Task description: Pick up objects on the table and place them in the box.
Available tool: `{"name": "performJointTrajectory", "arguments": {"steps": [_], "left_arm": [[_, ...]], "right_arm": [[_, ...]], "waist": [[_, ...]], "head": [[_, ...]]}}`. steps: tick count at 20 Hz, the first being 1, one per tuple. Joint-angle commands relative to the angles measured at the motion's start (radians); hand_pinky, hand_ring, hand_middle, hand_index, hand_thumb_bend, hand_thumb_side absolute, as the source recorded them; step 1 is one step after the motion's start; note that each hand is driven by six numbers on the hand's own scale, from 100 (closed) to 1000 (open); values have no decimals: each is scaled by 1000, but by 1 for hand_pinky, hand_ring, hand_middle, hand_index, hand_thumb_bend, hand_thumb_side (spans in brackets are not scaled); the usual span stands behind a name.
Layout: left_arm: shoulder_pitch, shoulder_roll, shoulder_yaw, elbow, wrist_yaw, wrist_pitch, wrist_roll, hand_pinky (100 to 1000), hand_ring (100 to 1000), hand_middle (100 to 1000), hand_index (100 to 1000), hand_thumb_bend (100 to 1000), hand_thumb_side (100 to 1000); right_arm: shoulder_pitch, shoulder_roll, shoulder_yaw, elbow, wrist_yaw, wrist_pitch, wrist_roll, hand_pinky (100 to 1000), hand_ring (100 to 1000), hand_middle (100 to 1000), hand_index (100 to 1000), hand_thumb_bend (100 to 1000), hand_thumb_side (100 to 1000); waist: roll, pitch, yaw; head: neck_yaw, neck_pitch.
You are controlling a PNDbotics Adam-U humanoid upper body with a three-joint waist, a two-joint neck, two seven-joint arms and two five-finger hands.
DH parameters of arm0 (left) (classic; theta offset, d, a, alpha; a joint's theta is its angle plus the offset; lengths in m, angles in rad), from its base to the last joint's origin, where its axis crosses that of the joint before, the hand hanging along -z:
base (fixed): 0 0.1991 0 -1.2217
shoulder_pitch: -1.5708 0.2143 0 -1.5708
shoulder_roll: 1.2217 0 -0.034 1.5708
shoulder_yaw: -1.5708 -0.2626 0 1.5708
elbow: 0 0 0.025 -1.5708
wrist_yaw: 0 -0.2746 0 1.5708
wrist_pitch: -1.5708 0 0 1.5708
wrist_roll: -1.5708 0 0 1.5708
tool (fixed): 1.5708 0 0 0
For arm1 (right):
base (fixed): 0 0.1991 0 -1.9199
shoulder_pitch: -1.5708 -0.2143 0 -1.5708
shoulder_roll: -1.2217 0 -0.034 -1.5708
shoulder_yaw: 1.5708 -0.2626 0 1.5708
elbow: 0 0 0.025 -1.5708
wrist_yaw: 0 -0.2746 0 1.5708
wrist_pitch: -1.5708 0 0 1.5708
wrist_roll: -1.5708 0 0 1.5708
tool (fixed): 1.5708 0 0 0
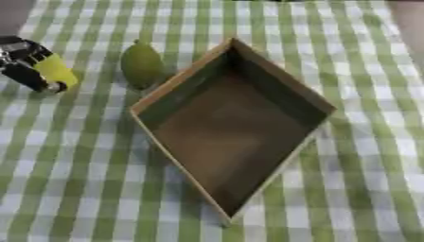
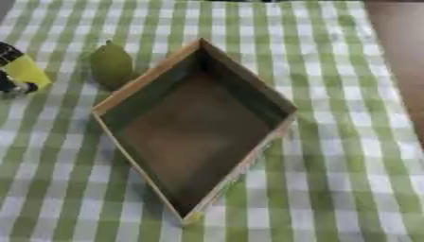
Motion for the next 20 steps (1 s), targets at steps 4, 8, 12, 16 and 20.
{"name": "performJointTrajectory", "arguments": {"steps": [4,8,12,16,20], "left_arm": [[-17,21,11,-9,-25,12,9,773,768,645,803,352,162],[-19,19,11,-13,-23,20,17,743,731,591,748,282,176],[-21,22,10,-25,-7,26,24,698,677,546,657,217,197],[-22,31,9,-69,19,37,38,669,643,523,611,161,200],[-36,28,18,-185,65,52,66,623,590,487,574,100,179]], "right_arm": [[-5,-16,-9,-15,1,3,-5,899,670,610,841,100,470],[-3,-15,-9,-15,2,5,-6,900,672,609,841,100,470],[-1,-14,-10,-15,3,8,-9,901,673,609,841,100,470],[1,-16,-11,-15,3,11,-13,901,675,609,841,100,470],[1,-18,-12,-15,4,10,-17,900,670,609,841,100,474]], "waist": [[2,-24,-2],[2,-25,-2],[2,-27,-2],[4,-30,0],[3,-32,1]], "head": [[4,-8],[6,-6],[6,-4],[3,-1],[-2,4]]}}
